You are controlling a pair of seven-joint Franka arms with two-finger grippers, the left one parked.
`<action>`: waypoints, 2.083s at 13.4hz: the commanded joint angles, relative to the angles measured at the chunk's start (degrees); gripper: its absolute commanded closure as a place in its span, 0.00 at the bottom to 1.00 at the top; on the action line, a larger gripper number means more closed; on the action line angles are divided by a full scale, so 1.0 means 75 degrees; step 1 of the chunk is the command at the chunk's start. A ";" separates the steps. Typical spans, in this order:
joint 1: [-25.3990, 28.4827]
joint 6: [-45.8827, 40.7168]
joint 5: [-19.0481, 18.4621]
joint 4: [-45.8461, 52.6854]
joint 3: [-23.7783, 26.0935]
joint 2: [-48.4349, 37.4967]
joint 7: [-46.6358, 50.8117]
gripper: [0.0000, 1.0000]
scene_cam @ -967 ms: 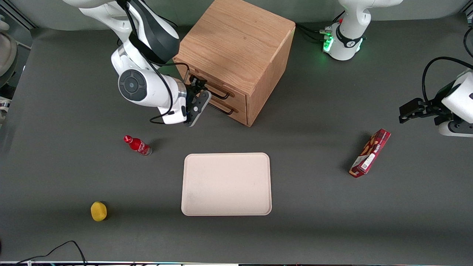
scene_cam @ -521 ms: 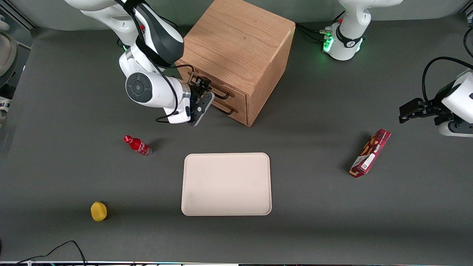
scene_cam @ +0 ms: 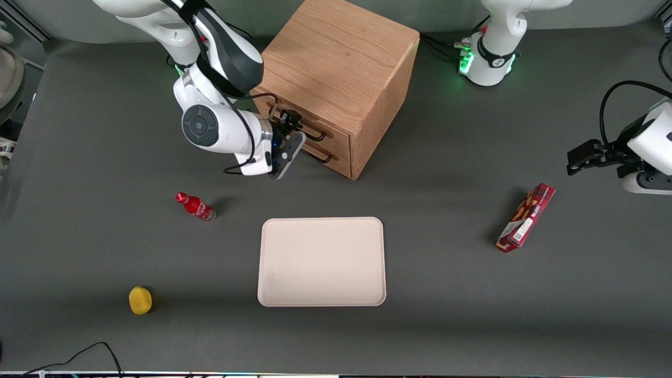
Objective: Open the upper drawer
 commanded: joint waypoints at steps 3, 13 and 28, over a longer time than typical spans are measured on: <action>-0.0076 0.0166 -0.0322 0.0068 -0.0078 0.0175 -0.0335 0.00; -0.0076 -0.0044 -0.0896 0.1521 -0.0500 0.1300 -0.0498 0.00; -0.0041 -0.1358 -0.1412 0.3607 -0.1215 0.2425 -0.1552 0.00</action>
